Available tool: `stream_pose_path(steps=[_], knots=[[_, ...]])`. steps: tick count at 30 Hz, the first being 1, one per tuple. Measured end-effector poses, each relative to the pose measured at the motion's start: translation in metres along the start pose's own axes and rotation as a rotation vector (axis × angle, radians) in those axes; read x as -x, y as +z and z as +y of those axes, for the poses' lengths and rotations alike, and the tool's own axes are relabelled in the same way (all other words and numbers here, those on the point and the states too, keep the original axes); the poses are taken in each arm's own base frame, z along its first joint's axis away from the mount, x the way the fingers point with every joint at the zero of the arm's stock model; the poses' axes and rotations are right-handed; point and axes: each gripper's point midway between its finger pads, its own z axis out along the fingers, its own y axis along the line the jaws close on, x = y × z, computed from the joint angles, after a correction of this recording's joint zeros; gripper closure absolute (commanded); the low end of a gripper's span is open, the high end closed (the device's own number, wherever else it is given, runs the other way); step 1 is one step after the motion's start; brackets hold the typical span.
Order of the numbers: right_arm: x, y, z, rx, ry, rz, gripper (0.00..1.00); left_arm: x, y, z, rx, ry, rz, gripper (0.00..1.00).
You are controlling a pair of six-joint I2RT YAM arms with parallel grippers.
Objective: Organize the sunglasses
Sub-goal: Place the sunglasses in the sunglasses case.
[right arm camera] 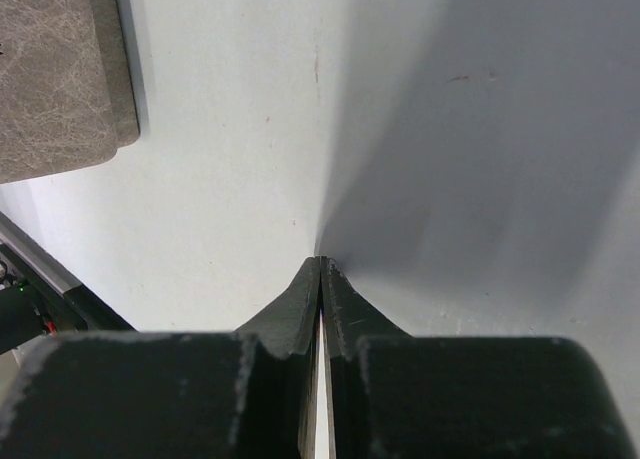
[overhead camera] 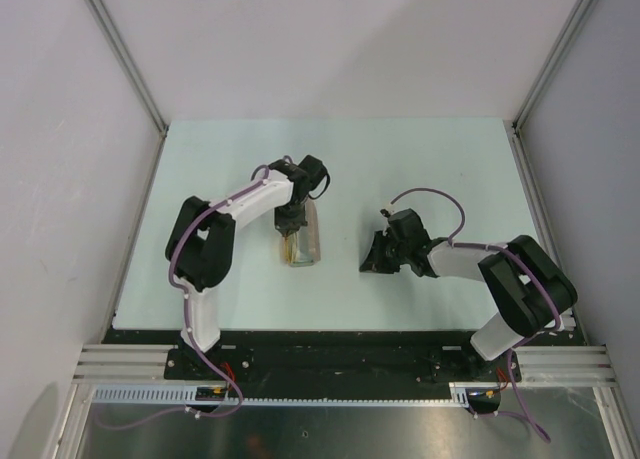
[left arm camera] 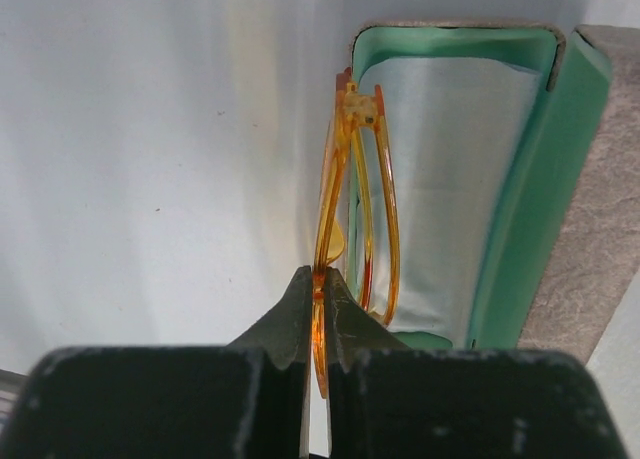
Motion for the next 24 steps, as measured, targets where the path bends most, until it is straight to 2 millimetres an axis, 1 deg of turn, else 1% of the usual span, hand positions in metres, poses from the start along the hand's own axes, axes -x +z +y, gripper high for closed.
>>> stream_pose_path(steps=[2, 6, 13, 14, 19, 24], knots=[[0.0001, -0.0003, -0.0006, -0.001, 0.001, -0.001, 0.95, 0.0003, 0.0010, -0.0007, 0.002, 0.001, 0.002, 0.99], [0.0004, -0.0004, -0.0011, 0.000, 0.000, -0.001, 0.95, 0.0003, 0.0028, -0.0015, 0.005, 0.002, 0.007, 0.94], [0.0005, -0.0007, -0.0018, 0.005, -0.001, -0.002, 0.94, 0.0015, -0.0001, -0.0021, 0.001, 0.002, 0.009, 0.87], [0.0006, -0.0007, -0.0020, 0.005, 0.000, -0.002, 0.94, 0.0025, -0.0007, -0.0027, -0.001, 0.001, 0.007, 0.84], [0.0007, -0.0008, -0.0020, 0.008, 0.000, -0.002, 0.95, 0.0073, -0.0041, -0.0058, -0.015, -0.005, -0.003, 0.82], [0.0007, -0.0011, -0.0024, 0.009, 0.001, -0.004, 0.94, 0.0061, -0.0018, -0.0066, -0.012, -0.002, 0.004, 0.82]])
